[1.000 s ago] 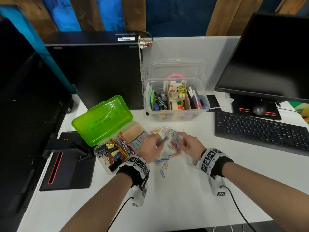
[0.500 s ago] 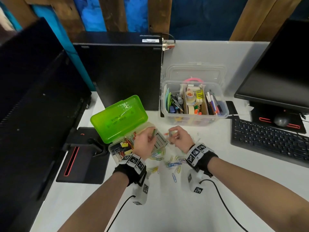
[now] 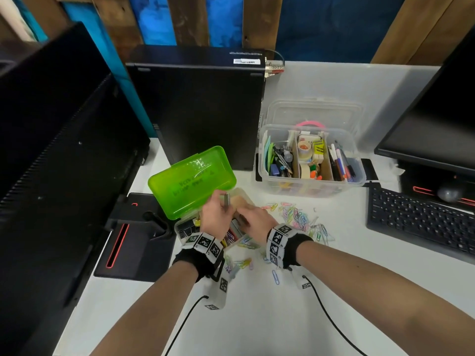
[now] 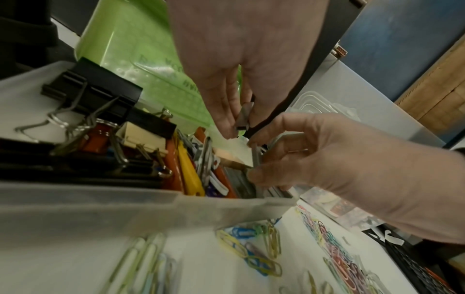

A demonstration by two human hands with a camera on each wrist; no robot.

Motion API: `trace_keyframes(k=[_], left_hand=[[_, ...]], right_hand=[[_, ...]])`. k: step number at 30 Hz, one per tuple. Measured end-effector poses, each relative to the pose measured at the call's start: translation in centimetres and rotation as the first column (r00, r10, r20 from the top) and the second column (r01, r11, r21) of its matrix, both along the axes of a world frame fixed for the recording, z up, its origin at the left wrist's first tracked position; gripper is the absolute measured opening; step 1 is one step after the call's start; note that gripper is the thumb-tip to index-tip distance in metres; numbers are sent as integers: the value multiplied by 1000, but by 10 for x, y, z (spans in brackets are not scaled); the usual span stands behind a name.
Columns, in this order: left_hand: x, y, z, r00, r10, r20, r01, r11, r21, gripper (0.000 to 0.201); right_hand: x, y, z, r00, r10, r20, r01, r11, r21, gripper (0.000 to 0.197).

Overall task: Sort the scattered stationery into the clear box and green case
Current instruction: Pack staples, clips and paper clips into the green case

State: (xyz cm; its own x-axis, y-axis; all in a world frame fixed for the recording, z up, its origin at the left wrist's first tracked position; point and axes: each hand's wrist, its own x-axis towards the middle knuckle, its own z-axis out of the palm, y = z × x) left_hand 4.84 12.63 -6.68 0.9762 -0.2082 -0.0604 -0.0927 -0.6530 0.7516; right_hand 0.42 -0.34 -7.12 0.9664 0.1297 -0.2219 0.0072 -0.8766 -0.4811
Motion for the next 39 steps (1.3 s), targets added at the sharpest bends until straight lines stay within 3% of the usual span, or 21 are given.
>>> trace_keyframes(k=[8, 11, 14, 17, 19, 21, 24, 29, 37, 39], left_hand=[[-3, 5, -2, 1000, 16, -25, -16, 1000, -9, 34], [-3, 6, -3, 999, 17, -34, -18, 1000, -7, 34], [-5, 5, -1, 999, 26, -30, -25, 1000, 11, 33], [-8, 3, 1, 999, 24, -33, -24, 999, 28, 31], [-9, 0, 0, 999, 18, -29, -16, 999, 46, 28], [-10, -4, -2, 999, 4, -46, -1, 998, 68, 26], [-11, -6, -7, 997, -26, -72, 30, 998, 64, 31], [-12, 2, -2, 987, -141, -78, 141, 990, -8, 33], [-10, 5, 3, 978, -168, -120, 163, 985, -50, 34], [-9, 6, 2, 974, -191, -118, 193, 981, 7, 31]], right_hand=[[3, -4, -6, 995, 97, 2, -95, 975, -202, 26], [2, -4, -8, 996, 85, 12, -81, 975, -209, 29], [0, -2, -6, 1000, 13, 15, -11, 993, -117, 33], [3, -1, -2, 983, -149, 103, 146, 988, 43, 31], [7, -2, 2, 949, -298, 101, 268, 934, 235, 27], [9, -3, 7, 945, -327, 22, 300, 889, 346, 26], [9, 2, 10, 956, -290, -54, 287, 875, 390, 27], [14, -1, 5, 918, -367, -149, 393, 795, 463, 21], [22, -1, 5, 915, -358, -187, 404, 812, 422, 24], [22, -2, 5, 924, -351, -153, 383, 845, 374, 26]])
